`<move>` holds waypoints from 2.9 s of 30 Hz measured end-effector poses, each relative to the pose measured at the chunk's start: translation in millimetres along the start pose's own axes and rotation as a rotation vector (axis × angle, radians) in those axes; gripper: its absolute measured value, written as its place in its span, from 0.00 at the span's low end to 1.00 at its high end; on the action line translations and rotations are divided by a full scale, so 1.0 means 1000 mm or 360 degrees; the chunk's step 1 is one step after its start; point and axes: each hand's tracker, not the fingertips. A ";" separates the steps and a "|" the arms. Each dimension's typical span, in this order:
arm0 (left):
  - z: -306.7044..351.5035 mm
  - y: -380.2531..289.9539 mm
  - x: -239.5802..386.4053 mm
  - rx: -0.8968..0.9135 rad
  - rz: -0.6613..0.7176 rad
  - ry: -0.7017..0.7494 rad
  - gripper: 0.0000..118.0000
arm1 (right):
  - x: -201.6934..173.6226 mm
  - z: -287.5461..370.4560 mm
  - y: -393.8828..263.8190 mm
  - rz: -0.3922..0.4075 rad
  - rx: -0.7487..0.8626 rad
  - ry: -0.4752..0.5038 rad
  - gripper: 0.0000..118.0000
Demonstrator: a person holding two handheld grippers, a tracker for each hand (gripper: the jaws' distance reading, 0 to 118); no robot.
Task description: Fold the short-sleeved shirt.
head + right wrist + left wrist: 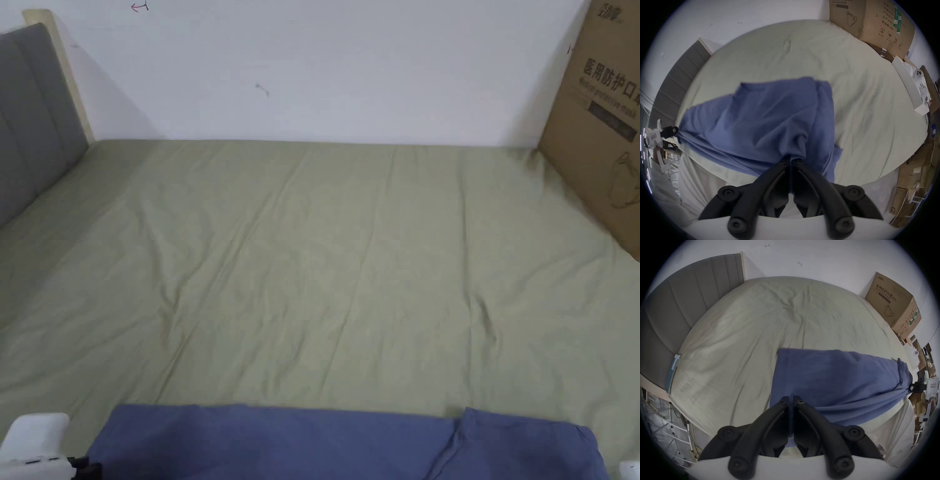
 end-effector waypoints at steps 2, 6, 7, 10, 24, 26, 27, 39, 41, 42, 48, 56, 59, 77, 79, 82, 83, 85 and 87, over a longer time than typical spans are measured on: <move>-0.006 0.001 -0.008 -0.0024 0.0009 0.0072 0.41 | -0.009 0.003 -0.005 -0.0001 0.0010 -0.0051 0.20; 0.022 0.003 -0.022 0.0067 0.0104 -0.0002 0.74 | -0.029 0.036 0.002 0.0126 0.0130 -0.0139 0.66; 0.031 0.003 -0.027 0.0112 0.0155 -0.0017 0.74 | -0.035 0.048 0.005 0.0169 0.0192 -0.0151 0.66; 0.057 -0.002 -0.037 0.0195 0.0325 -0.0066 0.74 | -0.068 0.074 0.015 0.0295 0.0351 -0.0212 0.66; 0.075 -0.053 -0.066 0.0371 0.0861 -0.0430 0.07 | -0.235 0.031 0.007 0.0578 0.0381 0.0301 0.02; 0.064 -0.053 -0.075 0.0367 0.0989 -0.0512 0.29 | -0.247 0.024 0.007 0.0573 0.0379 0.0331 0.02; 0.056 -0.053 -0.078 0.0330 0.1036 -0.0520 0.29 | -0.251 0.021 0.009 0.0581 0.0378 0.0327 0.02; -0.034 -0.053 -0.079 0.0150 0.1459 -0.0975 0.88 | -0.270 0.001 0.010 0.0656 0.0248 0.0257 0.02; -0.047 -0.051 -0.079 0.0121 0.1575 -0.1141 0.79 | -0.267 -0.007 0.009 0.0660 0.0208 0.0239 0.02; -0.055 -0.051 -0.079 0.0095 0.1571 -0.1145 0.60 | -0.266 -0.010 0.008 0.0655 0.0193 0.0238 0.02; -0.054 -0.043 -0.074 -0.0013 0.1525 -0.0942 0.08 | -0.253 -0.007 0.006 0.0637 0.0166 0.0227 0.02; 0.016 0.028 -0.003 0.0187 0.0932 -0.0776 0.08 | -0.204 0.010 0.010 0.0407 0.0248 0.0232 0.02; 0.048 0.061 0.057 0.0274 0.0565 -0.0755 0.08 | -0.175 0.020 0.007 0.0303 0.0281 0.0196 0.02; -0.043 -0.011 0.319 -0.0215 -0.0481 -0.0878 0.78 | -0.008 0.038 -0.059 -0.0325 0.0221 -0.0013 0.02; -0.035 -0.006 0.306 -0.0134 -0.0363 -0.0903 0.78 | -0.007 0.038 -0.061 -0.0337 0.0216 -0.0014 0.02; -0.015 0.010 0.287 -0.0033 -0.0260 -0.0906 0.78 | -0.011 0.035 -0.061 -0.0335 0.0214 0.0015 0.02; -0.009 0.014 0.278 0.0009 -0.0220 -0.0912 0.78 | -0.014 0.034 -0.059 -0.0323 0.0212 0.0024 0.02; 0.001 0.023 0.265 0.0056 -0.0119 -0.0906 0.77 | -0.021 0.032 -0.058 -0.0298 0.0215 0.0040 0.02; 0.001 0.023 0.251 0.0077 -0.0029 -0.0928 0.77 | -0.027 0.030 -0.056 -0.0275 0.0218 0.0066 0.02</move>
